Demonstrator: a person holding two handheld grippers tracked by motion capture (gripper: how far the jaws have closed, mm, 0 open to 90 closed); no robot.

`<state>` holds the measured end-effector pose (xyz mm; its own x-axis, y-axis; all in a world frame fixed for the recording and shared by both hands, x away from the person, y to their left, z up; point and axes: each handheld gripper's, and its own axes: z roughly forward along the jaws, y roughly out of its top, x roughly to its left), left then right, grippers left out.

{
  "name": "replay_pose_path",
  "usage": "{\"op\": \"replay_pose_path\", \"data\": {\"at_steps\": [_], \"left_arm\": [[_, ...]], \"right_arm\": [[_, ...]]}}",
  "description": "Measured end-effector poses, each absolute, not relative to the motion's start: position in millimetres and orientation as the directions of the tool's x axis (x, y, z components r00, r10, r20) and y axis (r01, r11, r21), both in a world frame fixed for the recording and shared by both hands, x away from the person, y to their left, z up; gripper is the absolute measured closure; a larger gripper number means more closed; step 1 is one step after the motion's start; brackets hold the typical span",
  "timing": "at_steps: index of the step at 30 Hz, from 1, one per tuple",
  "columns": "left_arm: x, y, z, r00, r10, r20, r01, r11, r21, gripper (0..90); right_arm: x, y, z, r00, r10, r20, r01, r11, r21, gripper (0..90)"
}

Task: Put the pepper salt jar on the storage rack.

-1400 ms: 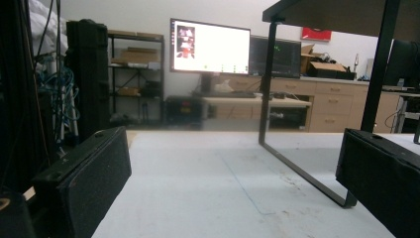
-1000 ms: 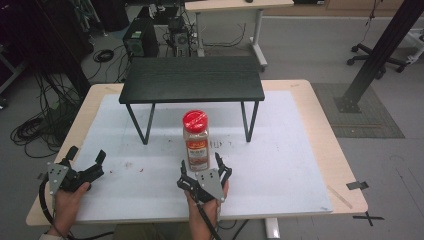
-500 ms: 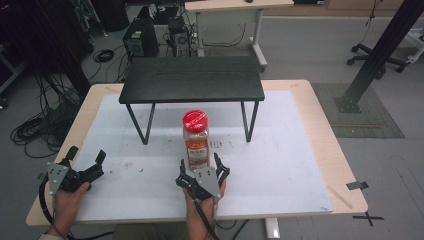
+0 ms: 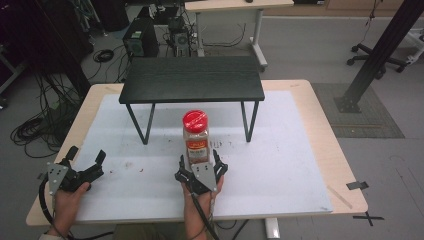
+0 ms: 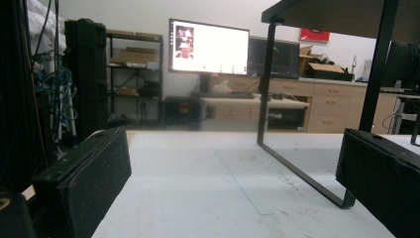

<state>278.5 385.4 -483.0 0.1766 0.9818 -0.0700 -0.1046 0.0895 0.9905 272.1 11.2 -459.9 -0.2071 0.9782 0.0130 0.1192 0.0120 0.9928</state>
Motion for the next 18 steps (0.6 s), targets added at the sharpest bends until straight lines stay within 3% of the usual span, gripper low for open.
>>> {"op": "replay_pose_path", "data": {"at_steps": [18], "left_arm": [[278.6, 385.6, -483.0, 0.178, 0.981, -0.073, -0.104, 0.093, 0.99, 0.8]], "right_arm": [[288.5, 16.7, -465.3, -0.18, 0.983, 0.022, 0.119, 0.0, 0.993, 1.6]]}}
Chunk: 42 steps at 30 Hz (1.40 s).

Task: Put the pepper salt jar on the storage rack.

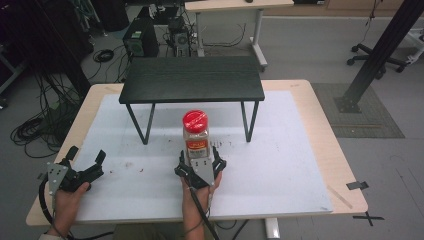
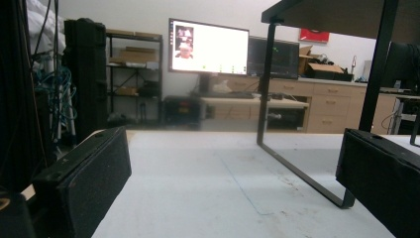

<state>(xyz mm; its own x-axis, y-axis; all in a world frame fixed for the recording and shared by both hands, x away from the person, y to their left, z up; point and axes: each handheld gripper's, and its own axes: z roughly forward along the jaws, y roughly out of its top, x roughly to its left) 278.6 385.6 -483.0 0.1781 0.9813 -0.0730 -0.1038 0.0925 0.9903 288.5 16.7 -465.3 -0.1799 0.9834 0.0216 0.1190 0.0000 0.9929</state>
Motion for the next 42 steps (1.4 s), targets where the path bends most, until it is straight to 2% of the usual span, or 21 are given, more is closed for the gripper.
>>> {"op": "replay_pose_path", "data": {"at_steps": [25, 35, 42], "left_arm": [[278.6, 385.8, -483.0, 0.179, 0.981, -0.077, -0.103, 0.096, 0.99, 0.9], [278.7, 385.8, -483.0, 0.178, 0.981, -0.078, -0.103, 0.097, 0.99, 0.8], [278.6, 385.8, -482.9, 0.177, 0.981, -0.077, -0.102, 0.096, 0.99, 0.8]], "right_arm": [[307.9, 24.3, -467.4, -0.136, 0.99, 0.048, 0.057, -0.04, 0.998, 7.0], [310.5, 24.4, -471.3, -0.119, 0.992, 0.053, 0.032, -0.049, 0.998, 11.2], [308.6, 25.6, -469.9, -0.131, 0.99, 0.042, 0.011, -0.041, 0.999, 18.0]]}}
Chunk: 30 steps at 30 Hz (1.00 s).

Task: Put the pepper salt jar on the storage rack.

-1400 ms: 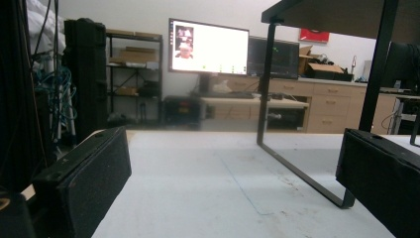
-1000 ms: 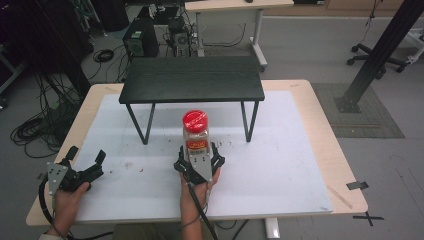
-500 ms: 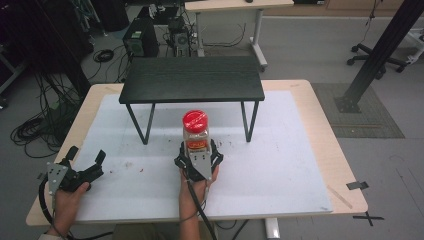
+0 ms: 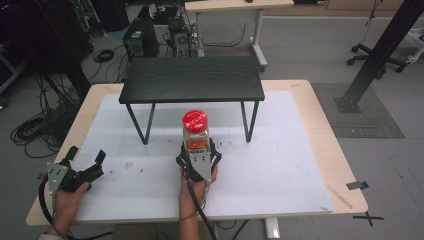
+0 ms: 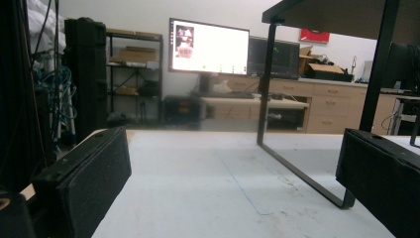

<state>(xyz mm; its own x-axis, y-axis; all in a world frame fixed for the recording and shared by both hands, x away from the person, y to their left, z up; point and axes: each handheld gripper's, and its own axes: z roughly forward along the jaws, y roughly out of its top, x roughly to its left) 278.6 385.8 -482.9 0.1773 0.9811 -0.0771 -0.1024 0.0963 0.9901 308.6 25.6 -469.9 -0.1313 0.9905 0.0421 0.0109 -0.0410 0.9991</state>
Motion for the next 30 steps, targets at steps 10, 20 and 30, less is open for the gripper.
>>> {"op": "replay_pose_path", "data": {"at_steps": [10, 20, 30], "left_arm": [[278.6, 385.7, -483.0, 0.176, 0.981, -0.077, -0.103, 0.096, 0.99, 0.9], [278.6, 385.6, -483.0, 0.174, 0.982, -0.077, -0.103, 0.095, 0.99, 0.9], [278.8, 385.5, -482.9, 0.171, 0.982, -0.076, -0.102, 0.095, 0.99, 0.8]], "right_arm": [[303.8, 26.9, -467.0, -0.111, 0.994, 0.014, 0.029, -0.011, 1.0, 23.0], [302.4, 29.7, -459.4, -0.087, 0.996, -0.006, 0.09, 0.014, 0.996, 24.0], [300.7, 29.3, -457.2, -0.092, 0.996, -0.02, 0.101, 0.03, 0.994, 24.0]]}}
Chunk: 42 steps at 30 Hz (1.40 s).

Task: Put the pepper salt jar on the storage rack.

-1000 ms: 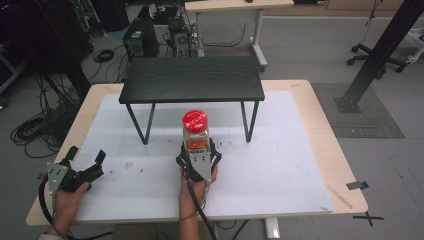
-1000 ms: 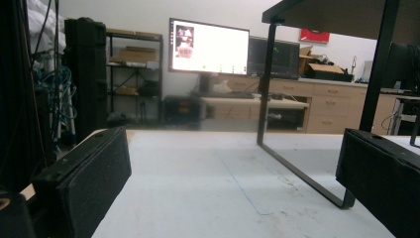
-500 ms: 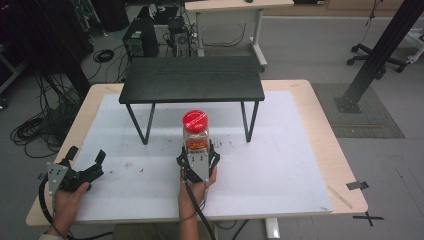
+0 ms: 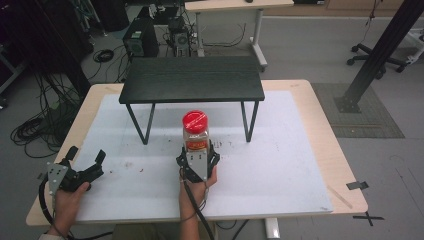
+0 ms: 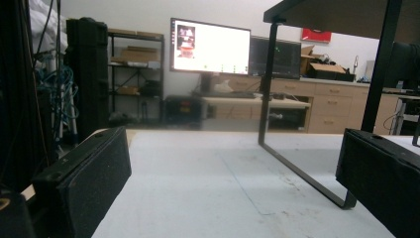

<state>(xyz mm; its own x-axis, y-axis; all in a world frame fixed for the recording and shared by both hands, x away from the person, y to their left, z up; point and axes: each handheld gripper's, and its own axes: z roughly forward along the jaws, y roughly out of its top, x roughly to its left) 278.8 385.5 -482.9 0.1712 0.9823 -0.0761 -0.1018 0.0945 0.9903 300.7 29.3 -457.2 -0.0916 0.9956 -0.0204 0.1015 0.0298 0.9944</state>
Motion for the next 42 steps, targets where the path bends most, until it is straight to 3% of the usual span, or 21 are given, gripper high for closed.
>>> {"op": "replay_pose_path", "data": {"at_steps": [25, 42], "left_arm": [[278.9, 385.3, -482.9, 0.169, 0.983, -0.075, -0.101, 0.093, 0.991, 1.2], [279.0, 385.3, -482.8, 0.167, 0.983, -0.075, -0.099, 0.093, 0.991, 1.3]], "right_arm": [[287.3, 10.4, -443.5, -0.173, 0.985, -0.022, 0.149, 0.048, 0.988, 24.6], [280.3, -1.8, -416.1, -0.225, 0.974, 0.006, 0.166, 0.032, 0.986, 24.7]]}}
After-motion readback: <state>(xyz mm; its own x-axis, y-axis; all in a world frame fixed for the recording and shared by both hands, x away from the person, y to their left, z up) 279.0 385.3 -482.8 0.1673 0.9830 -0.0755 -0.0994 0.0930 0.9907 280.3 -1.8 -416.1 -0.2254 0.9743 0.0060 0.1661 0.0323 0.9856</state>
